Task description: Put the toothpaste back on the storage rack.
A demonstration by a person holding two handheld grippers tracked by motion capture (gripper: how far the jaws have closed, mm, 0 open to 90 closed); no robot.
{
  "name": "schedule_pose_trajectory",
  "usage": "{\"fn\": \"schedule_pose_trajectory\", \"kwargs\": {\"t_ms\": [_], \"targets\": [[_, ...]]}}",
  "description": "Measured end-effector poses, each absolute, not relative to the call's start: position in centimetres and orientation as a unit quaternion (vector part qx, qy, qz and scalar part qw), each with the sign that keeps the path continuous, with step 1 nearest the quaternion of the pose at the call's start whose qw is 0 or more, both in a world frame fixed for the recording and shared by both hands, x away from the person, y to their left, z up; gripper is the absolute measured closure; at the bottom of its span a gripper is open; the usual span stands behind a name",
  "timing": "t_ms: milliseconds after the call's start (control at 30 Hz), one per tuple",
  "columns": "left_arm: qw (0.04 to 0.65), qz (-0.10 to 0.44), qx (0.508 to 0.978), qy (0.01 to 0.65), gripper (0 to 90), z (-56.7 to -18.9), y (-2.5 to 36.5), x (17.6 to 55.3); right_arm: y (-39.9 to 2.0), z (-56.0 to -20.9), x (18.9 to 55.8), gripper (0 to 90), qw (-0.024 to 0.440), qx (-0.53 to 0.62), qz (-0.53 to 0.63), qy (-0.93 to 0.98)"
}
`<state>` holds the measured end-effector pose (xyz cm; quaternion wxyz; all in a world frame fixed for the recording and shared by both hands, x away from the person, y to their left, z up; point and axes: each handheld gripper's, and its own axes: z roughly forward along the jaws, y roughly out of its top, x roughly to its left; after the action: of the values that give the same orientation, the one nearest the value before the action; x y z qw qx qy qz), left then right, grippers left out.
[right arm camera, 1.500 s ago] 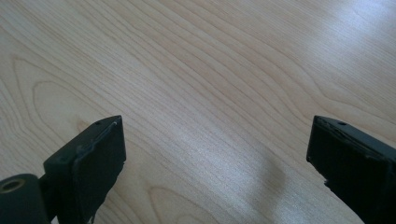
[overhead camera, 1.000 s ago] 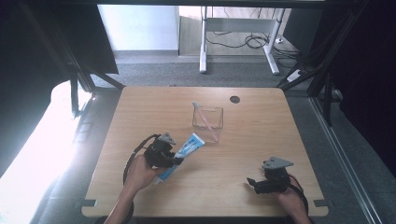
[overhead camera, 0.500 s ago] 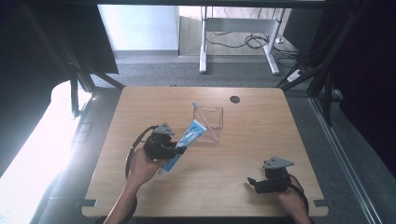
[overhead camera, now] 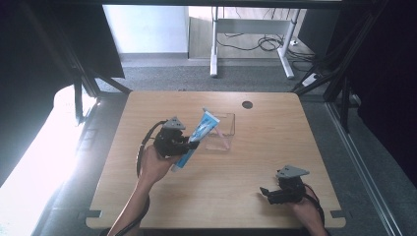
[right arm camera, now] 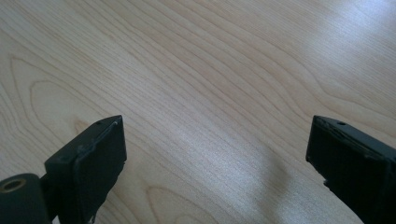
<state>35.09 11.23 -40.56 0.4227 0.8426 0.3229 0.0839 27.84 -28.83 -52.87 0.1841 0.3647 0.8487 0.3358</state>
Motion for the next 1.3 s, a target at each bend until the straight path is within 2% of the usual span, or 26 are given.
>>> {"fn": "schedule_pose_trajectory", "kwargs": {"t_ms": [233, 467, 1300], "targets": [[0.432, 0.091, 0.838, 0.32, 72.9, -39.5, 10.6, 36.4, -28.8, -52.9, 27.9, 4.8, 0.18, 0.367, 0.338, 0.848], [0.44, 0.099, 0.835, 0.317, 72.9, -38.7, 9.5, 37.9, -29.0, -53.2, 28.1, 0.0, 0.165, 0.371, 0.337, 0.849], [0.47, 0.127, 0.814, 0.317, 72.8, -37.2, 6.4, 42.1, -29.2, -53.8, 28.3, 0.0, 0.155, 0.371, 0.324, 0.857]]}}
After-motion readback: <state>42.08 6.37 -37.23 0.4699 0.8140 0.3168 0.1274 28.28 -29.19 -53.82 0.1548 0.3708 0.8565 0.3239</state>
